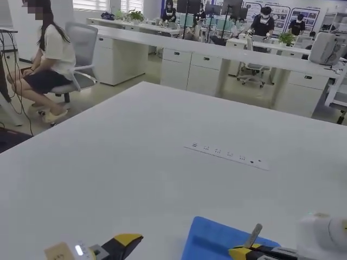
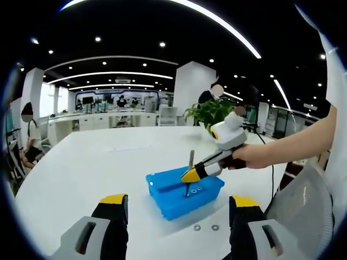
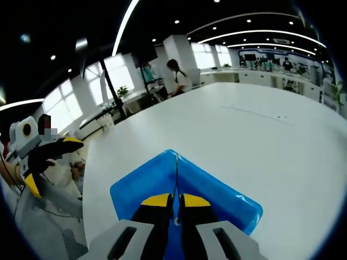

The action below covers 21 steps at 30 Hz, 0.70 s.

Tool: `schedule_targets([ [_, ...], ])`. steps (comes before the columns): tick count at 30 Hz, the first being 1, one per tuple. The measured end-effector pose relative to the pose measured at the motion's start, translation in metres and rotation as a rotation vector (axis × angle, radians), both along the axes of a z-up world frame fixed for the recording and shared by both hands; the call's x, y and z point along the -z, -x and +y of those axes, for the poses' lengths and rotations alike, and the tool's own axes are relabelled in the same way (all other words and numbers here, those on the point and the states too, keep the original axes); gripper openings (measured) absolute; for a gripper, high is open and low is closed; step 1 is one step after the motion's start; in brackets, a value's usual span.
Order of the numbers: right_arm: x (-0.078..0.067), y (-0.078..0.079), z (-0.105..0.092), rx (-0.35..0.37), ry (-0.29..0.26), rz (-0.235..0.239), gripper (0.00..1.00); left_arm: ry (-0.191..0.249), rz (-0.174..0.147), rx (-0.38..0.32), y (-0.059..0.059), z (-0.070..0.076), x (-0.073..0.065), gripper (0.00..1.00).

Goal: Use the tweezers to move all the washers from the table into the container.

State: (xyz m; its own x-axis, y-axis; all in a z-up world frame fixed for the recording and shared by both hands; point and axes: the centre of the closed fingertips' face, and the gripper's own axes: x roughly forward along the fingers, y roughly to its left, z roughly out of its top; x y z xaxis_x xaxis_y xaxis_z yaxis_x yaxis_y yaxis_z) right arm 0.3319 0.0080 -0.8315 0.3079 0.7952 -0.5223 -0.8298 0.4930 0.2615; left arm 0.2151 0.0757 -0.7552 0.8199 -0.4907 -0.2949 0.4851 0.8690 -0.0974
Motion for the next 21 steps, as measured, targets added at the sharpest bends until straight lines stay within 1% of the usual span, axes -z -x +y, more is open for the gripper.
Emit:
schedule_targets([
  [1,0.000,0.000,0.000,-0.001,0.001,0.001,0.03,0.022,-0.012,0.006,0.000,-0.002,-0.004,0.78],
  [2,0.001,0.001,0.000,-0.004,0.006,-0.007,0.03,0.042,-0.025,0.009,0.000,-0.003,-0.007,0.79],
  [3,0.000,0.000,0.000,-0.004,0.002,-0.011,0.03,0.050,-0.027,0.009,0.001,-0.003,-0.008,0.79],
  [5,0.000,0.000,0.000,-0.004,0.001,-0.011,0.03,0.045,-0.019,0.005,0.000,-0.002,-0.007,0.79],
  [10,0.000,0.001,-0.001,-0.008,-0.003,-0.017,0.04,0.031,-0.015,0.011,0.001,-0.004,-0.005,0.79],
  [14,-0.003,0.002,-0.002,-0.005,-0.011,-0.030,0.04,0.030,-0.014,0.011,0.001,-0.003,-0.005,0.79],
  [21,-0.014,0.004,-0.005,0.006,-0.049,-0.040,0.04,0.024,-0.012,0.011,0.000,-0.003,-0.004,0.78],
])
